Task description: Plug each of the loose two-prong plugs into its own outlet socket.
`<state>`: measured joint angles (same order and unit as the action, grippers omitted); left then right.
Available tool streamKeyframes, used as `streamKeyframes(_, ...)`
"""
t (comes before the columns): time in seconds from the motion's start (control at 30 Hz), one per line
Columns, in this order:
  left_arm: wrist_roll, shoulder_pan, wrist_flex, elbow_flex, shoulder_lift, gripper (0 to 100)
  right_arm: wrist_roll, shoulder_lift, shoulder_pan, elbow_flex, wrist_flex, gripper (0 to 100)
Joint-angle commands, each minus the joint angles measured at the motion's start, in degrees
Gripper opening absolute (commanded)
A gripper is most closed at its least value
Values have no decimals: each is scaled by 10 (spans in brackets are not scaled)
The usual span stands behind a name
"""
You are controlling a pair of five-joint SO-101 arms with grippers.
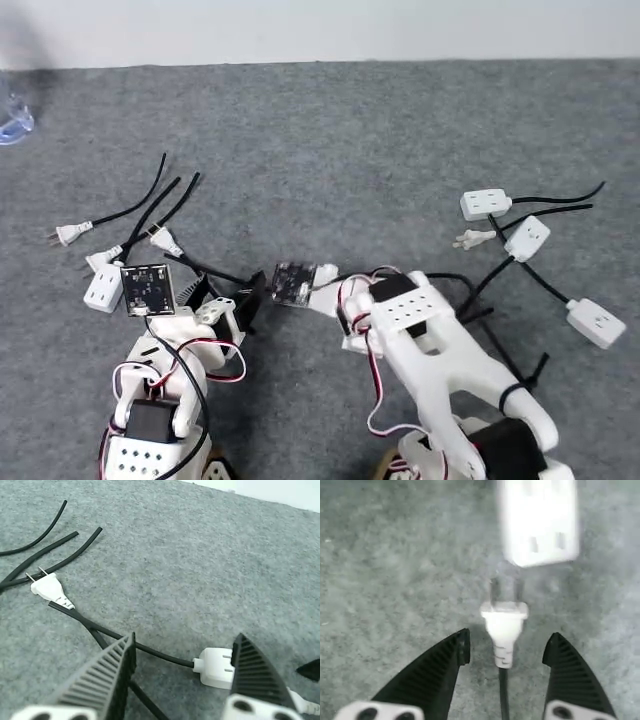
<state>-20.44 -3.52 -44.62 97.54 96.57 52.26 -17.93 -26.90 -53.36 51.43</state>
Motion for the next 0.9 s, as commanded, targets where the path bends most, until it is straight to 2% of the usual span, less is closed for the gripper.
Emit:
streamKeyframes(0.0, 7, -4, -2, -7, 1, 291, 2, -15, -12, 3, -9, 245)
streamKeyframes(0.2, 7, -4, -2, -7, 1, 291, 4, 63, -13, 19, -39, 244)
streamKeyframes(0.3, 7, -4, -2, -7, 1, 291, 4, 98, -13, 52, -22, 241)
streamKeyframes(0.37, 7, -4, -2, -7, 1, 291, 5, 114, -13, 69, -10, 206)
streamKeyframes(0.47, 7, -4, -2, -7, 1, 291, 5, 122, -13, 76, -7, 148)
streamKeyframes(0.77, 7, -4, -2, -7, 1, 291, 6, 126, -11, 85, -19, 165)
streamKeyframes(0.87, 7, -4, -2, -7, 1, 291, 27, 126, -12, 84, -22, 111)
